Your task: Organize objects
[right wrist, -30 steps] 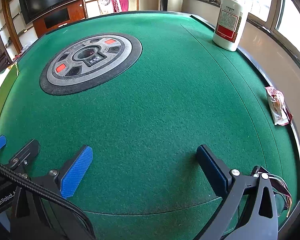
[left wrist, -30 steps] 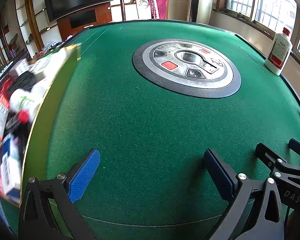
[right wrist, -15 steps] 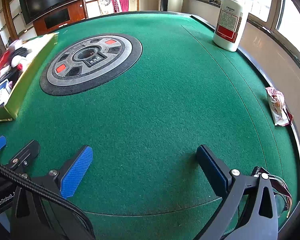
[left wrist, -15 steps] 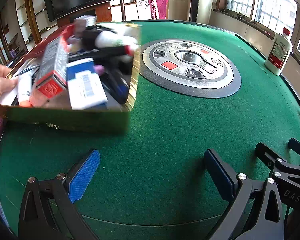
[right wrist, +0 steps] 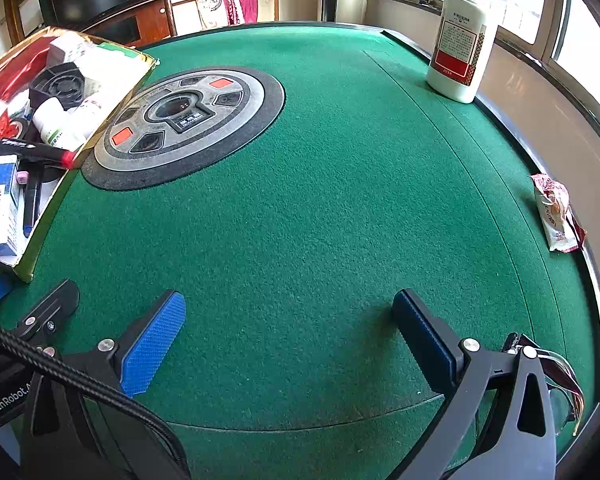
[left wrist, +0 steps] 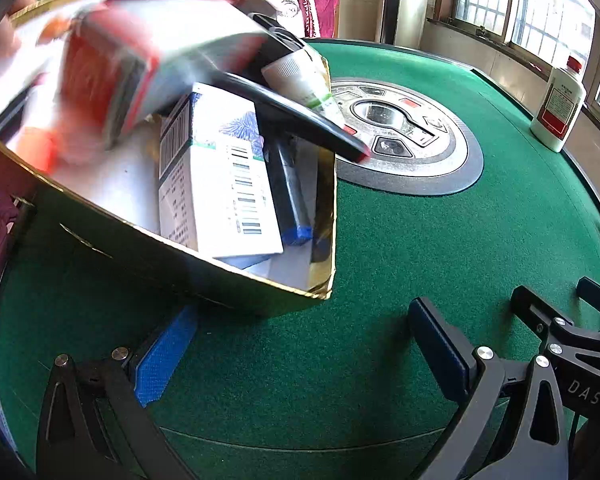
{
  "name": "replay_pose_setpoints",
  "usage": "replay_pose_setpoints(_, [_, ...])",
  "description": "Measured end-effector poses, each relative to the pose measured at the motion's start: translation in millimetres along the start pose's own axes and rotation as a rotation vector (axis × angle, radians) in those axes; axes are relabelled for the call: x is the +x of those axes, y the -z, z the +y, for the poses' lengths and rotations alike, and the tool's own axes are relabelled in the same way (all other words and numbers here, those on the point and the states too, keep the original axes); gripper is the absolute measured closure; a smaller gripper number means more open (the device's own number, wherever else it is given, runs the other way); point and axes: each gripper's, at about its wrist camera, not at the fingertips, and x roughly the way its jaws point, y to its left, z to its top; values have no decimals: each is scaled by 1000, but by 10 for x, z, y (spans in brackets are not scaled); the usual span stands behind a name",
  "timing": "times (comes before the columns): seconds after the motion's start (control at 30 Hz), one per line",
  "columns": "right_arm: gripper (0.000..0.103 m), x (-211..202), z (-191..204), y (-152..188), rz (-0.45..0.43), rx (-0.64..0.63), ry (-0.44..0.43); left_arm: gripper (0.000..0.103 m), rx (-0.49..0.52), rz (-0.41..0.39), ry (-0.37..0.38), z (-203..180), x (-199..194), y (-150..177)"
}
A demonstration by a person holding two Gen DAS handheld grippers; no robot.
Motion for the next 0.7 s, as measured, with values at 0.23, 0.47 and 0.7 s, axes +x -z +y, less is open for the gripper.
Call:
replay_pose_setpoints(0.23, [0,7,16,4,0,-3,-1,1,0,0,0,0,-2,0])
replay_pose_setpoints(0.47, [0,9,19,3,0,-3,-1,1,0,0,0,0,0,0])
replay_pose_setpoints(0.7, [0,12,24,5,1,-4,-1,1,0,0,0,2,-2,0])
